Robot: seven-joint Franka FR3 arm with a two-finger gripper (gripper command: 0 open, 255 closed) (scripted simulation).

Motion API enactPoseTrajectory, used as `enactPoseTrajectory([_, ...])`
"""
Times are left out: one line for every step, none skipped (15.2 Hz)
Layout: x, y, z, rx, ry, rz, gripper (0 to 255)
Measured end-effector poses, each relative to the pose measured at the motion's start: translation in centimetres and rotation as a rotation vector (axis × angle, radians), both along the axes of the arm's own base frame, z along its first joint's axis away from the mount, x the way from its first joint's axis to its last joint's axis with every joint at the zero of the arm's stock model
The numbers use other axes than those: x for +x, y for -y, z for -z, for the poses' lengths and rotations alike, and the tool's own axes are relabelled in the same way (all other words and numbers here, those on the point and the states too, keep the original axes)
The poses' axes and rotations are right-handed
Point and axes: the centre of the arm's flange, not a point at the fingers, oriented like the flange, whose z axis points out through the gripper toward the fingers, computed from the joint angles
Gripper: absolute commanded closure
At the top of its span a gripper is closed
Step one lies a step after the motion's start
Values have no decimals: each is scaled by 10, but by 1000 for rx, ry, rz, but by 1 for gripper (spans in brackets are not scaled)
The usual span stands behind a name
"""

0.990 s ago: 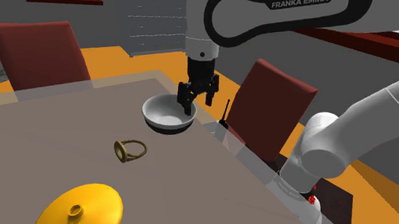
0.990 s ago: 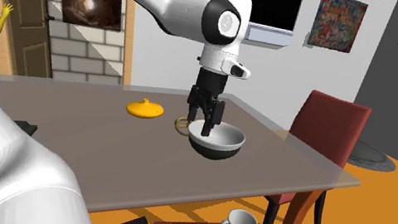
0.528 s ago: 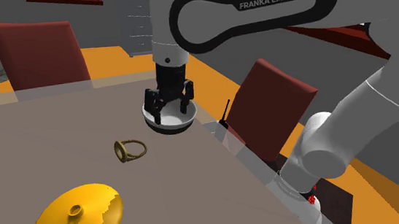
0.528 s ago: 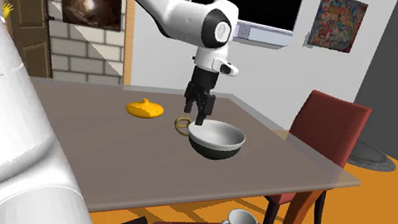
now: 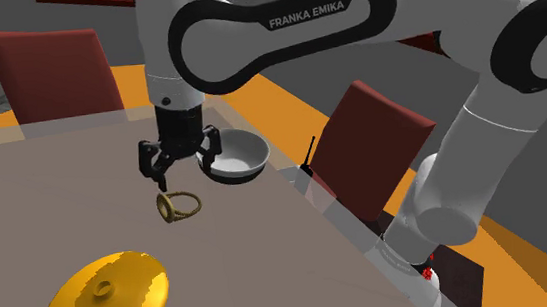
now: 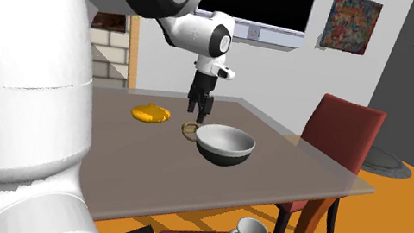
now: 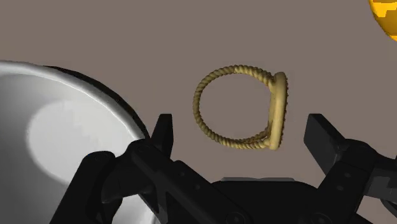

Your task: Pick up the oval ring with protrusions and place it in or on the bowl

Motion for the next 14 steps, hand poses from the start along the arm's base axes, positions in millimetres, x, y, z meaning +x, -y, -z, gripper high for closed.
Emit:
enactPoseTrajectory([4, -10, 2, 2, 1, 2, 0])
enactPoseTrajectory([11, -20, 5, 4, 3, 5, 0])
enactPoseTrajectory([14, -27, 5, 5, 2, 7, 0])
enactPoseTrajectory([14, -33, 7, 6, 3, 9, 0])
enactPoseTrajectory([15, -35, 11, 7, 3, 9, 0])
enactPoseTrajectory([15, -36, 17, 7, 3, 10, 0])
enactPoseTrajectory([16, -36, 21, 7, 3, 10, 0])
enactPoseTrajectory([16, -37, 26, 7, 3, 10, 0])
enactPoseTrajectory([15, -38, 32, 7, 3, 10, 0])
enactPoseTrajectory([15, -39, 38, 7, 3, 10, 0])
enactPoseTrajectory([14, -39, 43, 7, 3, 10, 0])
enactPoseTrajectory([14, -39, 44, 7, 3, 10, 0])
enactPoseTrajectory([14, -39, 45, 7, 3, 10, 0])
enactPoseTrajectory([13, -39, 45, 7, 3, 10, 0])
